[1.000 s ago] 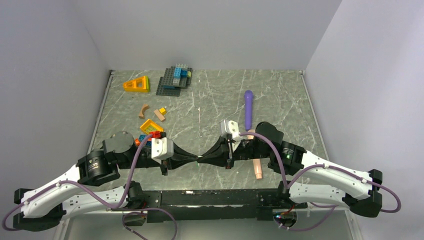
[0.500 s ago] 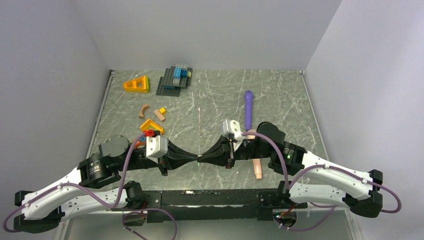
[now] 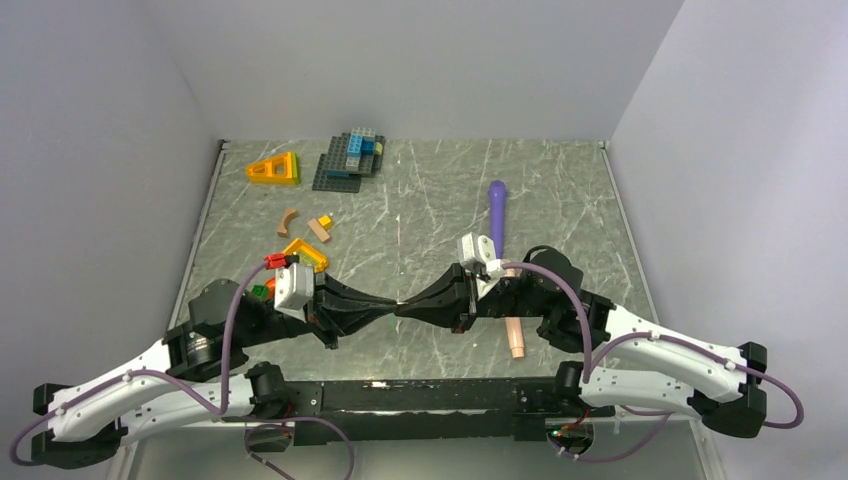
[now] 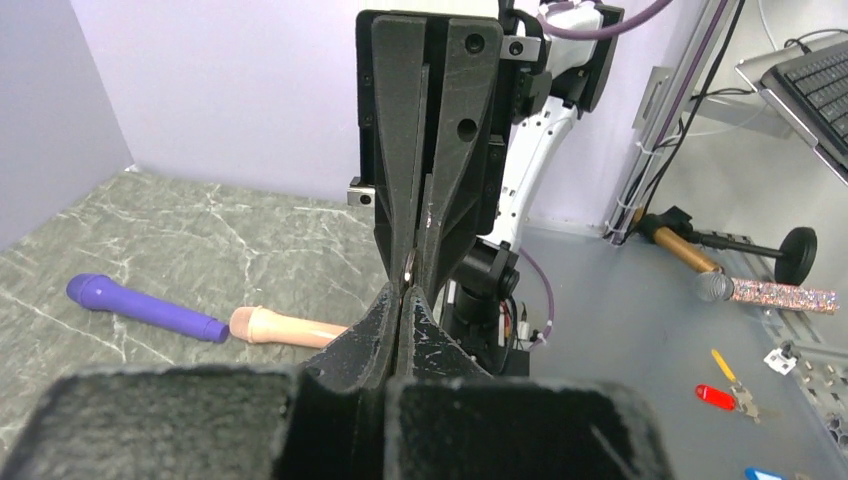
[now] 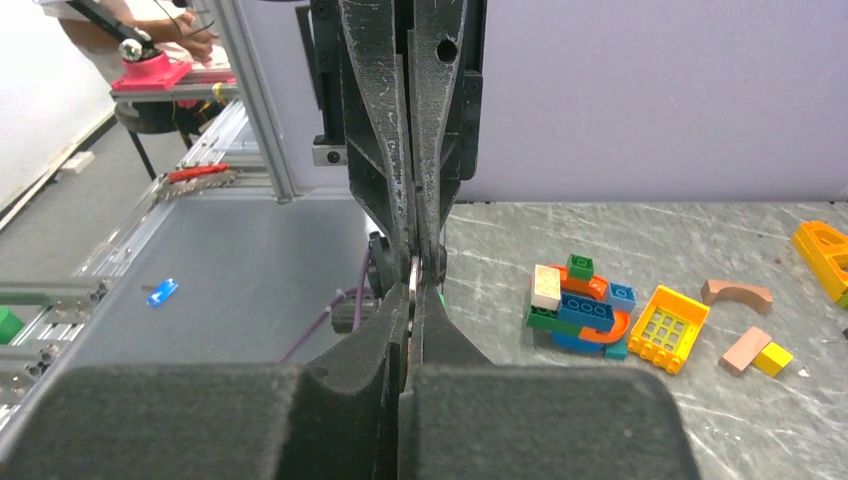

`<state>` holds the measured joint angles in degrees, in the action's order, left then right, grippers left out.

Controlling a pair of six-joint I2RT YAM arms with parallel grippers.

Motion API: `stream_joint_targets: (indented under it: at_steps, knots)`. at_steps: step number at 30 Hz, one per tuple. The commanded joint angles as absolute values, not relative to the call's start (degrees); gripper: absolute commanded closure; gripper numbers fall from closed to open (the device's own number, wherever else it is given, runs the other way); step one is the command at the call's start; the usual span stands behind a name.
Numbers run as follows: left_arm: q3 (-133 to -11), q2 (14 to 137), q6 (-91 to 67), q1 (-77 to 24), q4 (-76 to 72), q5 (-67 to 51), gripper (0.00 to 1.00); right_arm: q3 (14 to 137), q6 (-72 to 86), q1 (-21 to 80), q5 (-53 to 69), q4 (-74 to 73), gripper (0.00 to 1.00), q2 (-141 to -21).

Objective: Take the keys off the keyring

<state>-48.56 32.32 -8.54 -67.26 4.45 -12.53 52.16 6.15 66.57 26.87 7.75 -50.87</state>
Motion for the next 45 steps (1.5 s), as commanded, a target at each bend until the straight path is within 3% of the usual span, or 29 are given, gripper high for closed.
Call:
stream_joint_targets:
  at_steps: [1,9,26,39,45]
  knots:
    - [-45.27,31.00,-11.48,-67.15,0.57,-8.27,1.00,49.86,8.41,67.14,25.81,20.41,1.00,-49.08]
    - [-38.96,26.86,-14.09,-67.15,-9.04,-4.04,1.00,45.49,11.29,67.12,22.46,29.51,1.00,-48.34]
    - [-37.61,29.24,-16.01,-67.15,-20.30,-0.13,1.00,43.01,13.99,67.10,18.65,47.85,1.00,-50.96]
    - [-36.24,32.14,-20.42,-67.15,-33.00,7.60,1.00,46.43,14.93,67.11,17.77,59.87,1.00,-55.94]
    - [-30.10,31.15,-25.43,-67.13,-42.86,16.71,1.00,45.25,14.24,67.12,15.58,64.84,1.00,-55.48]
